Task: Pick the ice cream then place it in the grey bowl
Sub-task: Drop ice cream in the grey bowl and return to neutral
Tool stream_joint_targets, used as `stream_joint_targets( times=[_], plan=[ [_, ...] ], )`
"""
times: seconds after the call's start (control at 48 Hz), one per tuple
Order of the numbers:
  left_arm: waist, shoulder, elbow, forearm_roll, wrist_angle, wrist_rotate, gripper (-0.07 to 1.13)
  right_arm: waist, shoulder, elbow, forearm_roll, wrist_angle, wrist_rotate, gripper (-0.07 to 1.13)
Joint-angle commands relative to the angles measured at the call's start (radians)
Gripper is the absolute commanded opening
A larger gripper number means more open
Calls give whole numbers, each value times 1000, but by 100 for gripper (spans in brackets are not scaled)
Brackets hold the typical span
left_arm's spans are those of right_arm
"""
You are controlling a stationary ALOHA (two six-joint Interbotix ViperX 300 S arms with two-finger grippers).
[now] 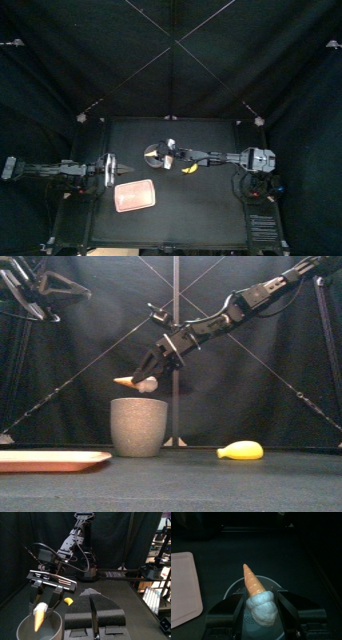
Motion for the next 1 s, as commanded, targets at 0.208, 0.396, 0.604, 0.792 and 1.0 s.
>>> stream_joint_targets(
  times=[0.208,0.396,0.604,0.792,1.0],
  plan=[
    [3,3,-12,0,-3,2,5,-5,-52,-11,18,-9,5,95],
    [5,3,-11,0,-3,2,5,-2,-120,43,17,-9,3,98],
    [8,2,-8,0,-3,3,5,34,-334,212,54,-41,5,98],
    [14,-2,-3,0,-3,2,5,98,-540,410,118,-137,3,98],
    [18,-5,-3,0,-2,3,5,138,-784,627,158,-173,5,98]
  ],
)
